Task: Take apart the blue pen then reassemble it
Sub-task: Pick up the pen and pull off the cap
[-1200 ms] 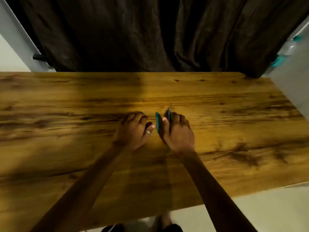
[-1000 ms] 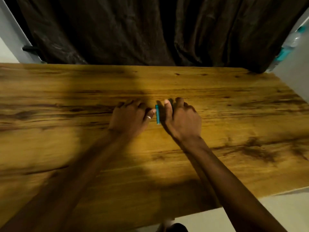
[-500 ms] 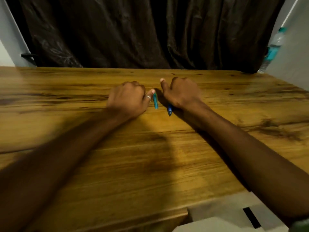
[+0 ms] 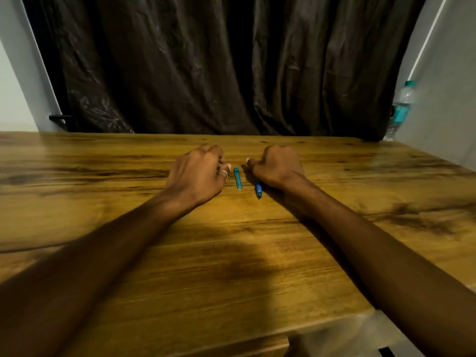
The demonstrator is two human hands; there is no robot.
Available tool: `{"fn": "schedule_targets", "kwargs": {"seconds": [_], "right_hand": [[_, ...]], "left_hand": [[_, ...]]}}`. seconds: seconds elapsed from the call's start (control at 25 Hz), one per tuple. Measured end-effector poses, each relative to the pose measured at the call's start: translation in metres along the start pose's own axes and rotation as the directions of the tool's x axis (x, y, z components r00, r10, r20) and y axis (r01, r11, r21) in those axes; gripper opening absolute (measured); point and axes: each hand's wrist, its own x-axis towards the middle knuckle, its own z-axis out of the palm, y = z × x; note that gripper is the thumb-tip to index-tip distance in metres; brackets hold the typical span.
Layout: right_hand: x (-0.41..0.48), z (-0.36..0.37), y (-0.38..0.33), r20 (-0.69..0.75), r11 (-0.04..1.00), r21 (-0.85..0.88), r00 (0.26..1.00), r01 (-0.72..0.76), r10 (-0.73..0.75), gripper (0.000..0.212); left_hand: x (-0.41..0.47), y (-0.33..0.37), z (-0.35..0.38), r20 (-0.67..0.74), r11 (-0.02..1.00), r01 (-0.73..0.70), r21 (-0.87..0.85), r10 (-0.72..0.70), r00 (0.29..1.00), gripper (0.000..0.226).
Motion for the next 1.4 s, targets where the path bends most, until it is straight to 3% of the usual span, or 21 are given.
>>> {"fn": "schedule_targets", "kwargs": {"seconds": [0.08, 0.28, 0.52, 0.72, 0.8, 0.84, 0.92, 1.0, 1.08, 1.16, 1.28, 1.4], "right_hand": [[0.002, 0.001, -0.001, 0.006, 1.000, 0.010, 1.000, 0.008, -0.008, 0.045], [0.011, -0.013, -0.010, 0.130, 0.998, -0.059, 0.991, 0.027, -0.019, 0.034], [0.023, -0.013, -0.018, 0.118, 0.982, -0.164, 0.990, 0.095, -0.076, 0.039], [0.025, -0.022, -0.014, 0.060, 0.992, -0.058, 0.992, 0.110, -0.107, 0.029], [0.025, -0.030, -0.014, 0.026, 0.979, 0.192, 0.997, 0.071, -0.077, 0.020], [0.023, -0.034, -0.016, 0.029, 0.922, 0.387, 0.999, 0.020, -0.034, 0.015], [0.017, -0.042, -0.020, 0.095, 0.707, 0.699, 0.994, -0.105, 0.055, 0.008], [0.014, -0.048, -0.024, 0.187, 0.501, 0.846, 0.981, -0.183, 0.043, 0.007], [0.011, -0.050, -0.026, 0.251, 0.359, 0.905, 0.968, -0.227, -0.022, 0.012], [0.011, -0.050, -0.025, 0.291, 0.300, 0.919, 0.953, -0.254, -0.084, 0.012], [0.013, -0.047, -0.020, 0.335, 0.298, 0.913, 0.930, -0.279, -0.153, 0.011], [0.014, -0.045, -0.015, 0.348, 0.389, 0.885, 0.917, -0.254, -0.193, 0.009]], "left_hand": [[0.001, -0.001, 0.000, -0.017, 0.997, 0.036, -0.071, -0.038, 0.999, 0.009], [0.002, -0.005, 0.002, -0.046, 0.987, 0.013, -0.162, -0.021, 0.999, 0.024], [0.009, -0.014, 0.010, -0.013, 0.965, 0.043, -0.258, -0.048, 0.999, 0.033], [0.011, -0.010, 0.004, 0.041, 0.908, 0.163, -0.386, -0.160, 0.986, 0.015], [0.012, -0.004, -0.006, 0.077, 0.861, 0.198, -0.469, -0.183, 0.980, 0.010], [0.014, -0.001, -0.008, 0.089, 0.838, 0.215, -0.501, -0.197, 0.976, 0.011], [0.017, 0.002, -0.011, 0.174, 0.764, 0.290, -0.576, -0.232, 0.957, 0.021], [0.019, 0.003, -0.013, 0.327, 0.623, 0.401, -0.672, -0.236, 0.915, 0.033], [0.019, 0.003, -0.017, 0.435, 0.492, 0.472, -0.731, -0.197, 0.879, 0.031], [0.020, 0.004, -0.021, 0.481, 0.441, 0.504, -0.743, -0.172, 0.860, 0.023], [0.022, 0.001, -0.022, 0.452, 0.441, 0.472, -0.763, -0.158, 0.878, 0.015], [0.022, -0.006, -0.024, 0.394, 0.572, 0.412, -0.709, -0.163, 0.905, 0.013]]}}
